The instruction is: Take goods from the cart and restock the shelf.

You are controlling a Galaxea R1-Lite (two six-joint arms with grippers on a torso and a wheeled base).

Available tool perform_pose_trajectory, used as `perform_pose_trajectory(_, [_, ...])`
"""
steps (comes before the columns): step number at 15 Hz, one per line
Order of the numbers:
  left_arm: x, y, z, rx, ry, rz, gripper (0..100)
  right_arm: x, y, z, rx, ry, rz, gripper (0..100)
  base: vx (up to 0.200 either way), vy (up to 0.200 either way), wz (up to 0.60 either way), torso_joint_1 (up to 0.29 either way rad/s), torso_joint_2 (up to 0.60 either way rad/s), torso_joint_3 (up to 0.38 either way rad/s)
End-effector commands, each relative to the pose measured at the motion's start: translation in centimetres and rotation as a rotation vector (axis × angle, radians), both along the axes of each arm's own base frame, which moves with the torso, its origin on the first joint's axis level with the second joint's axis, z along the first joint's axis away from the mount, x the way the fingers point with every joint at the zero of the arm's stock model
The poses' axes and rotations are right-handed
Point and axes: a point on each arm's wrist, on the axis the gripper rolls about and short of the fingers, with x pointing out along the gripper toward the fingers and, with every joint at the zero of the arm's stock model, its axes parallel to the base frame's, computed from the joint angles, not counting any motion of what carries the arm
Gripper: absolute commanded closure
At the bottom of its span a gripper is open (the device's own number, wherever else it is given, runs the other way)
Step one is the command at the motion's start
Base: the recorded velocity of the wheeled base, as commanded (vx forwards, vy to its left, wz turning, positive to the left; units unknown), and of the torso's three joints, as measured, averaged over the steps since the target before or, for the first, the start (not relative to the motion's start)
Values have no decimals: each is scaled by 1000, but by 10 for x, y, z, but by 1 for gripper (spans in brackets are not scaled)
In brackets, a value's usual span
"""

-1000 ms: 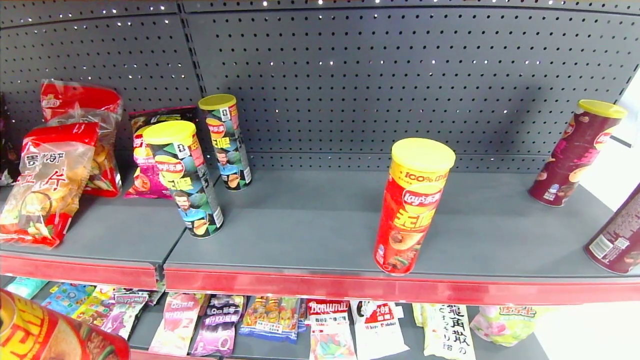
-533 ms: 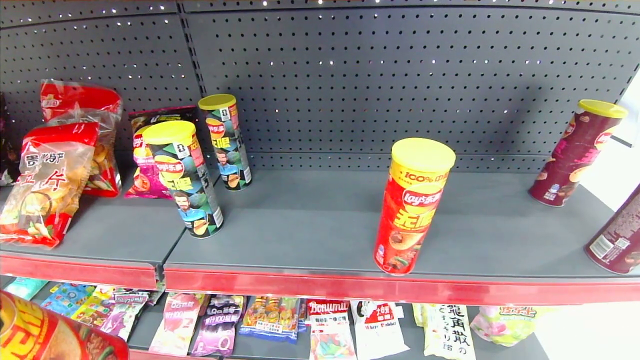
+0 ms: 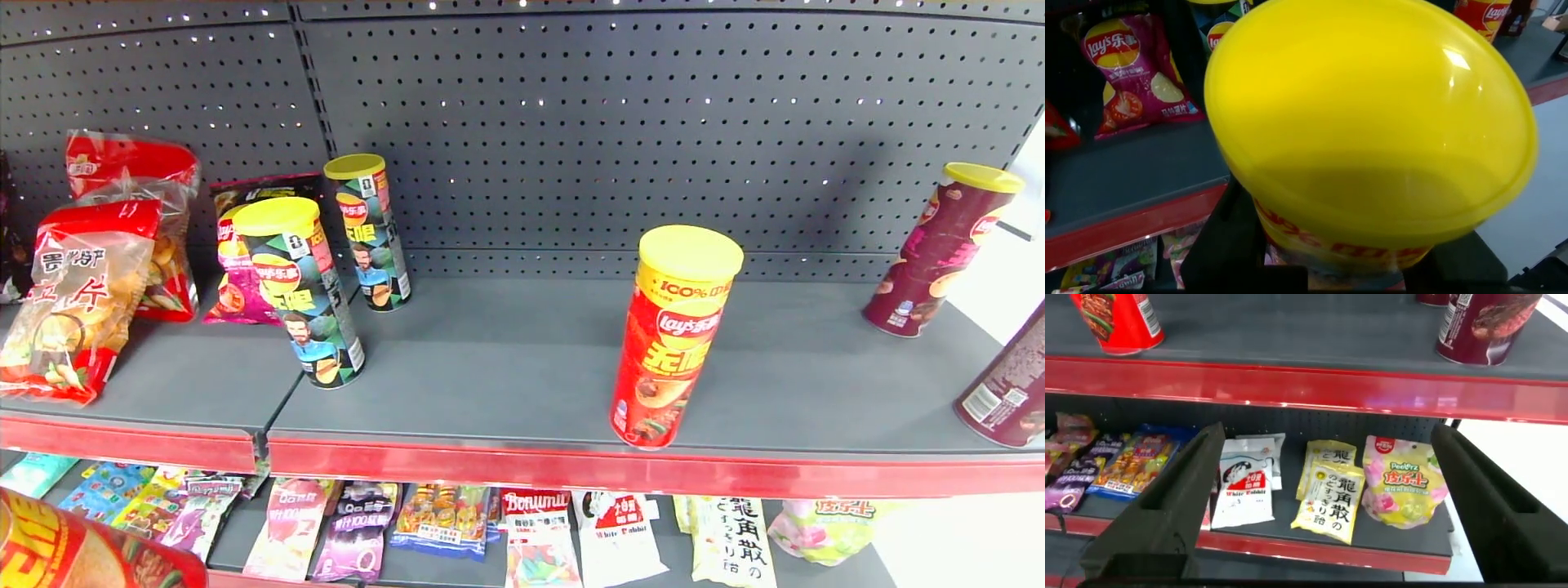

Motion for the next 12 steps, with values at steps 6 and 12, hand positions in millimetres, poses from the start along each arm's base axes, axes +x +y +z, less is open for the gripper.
perform_pose_trajectory(6, [-2,0,1,-2,-12,-4,100,-1,0,0,-1,-14,-1,0,0,0,-100,0,0,1])
perform_pose_trajectory(12, [-2,0,1,-5,-10,-2,100,-1,0,0,-1,-14,-1,0,0,0,-600,8,4,2])
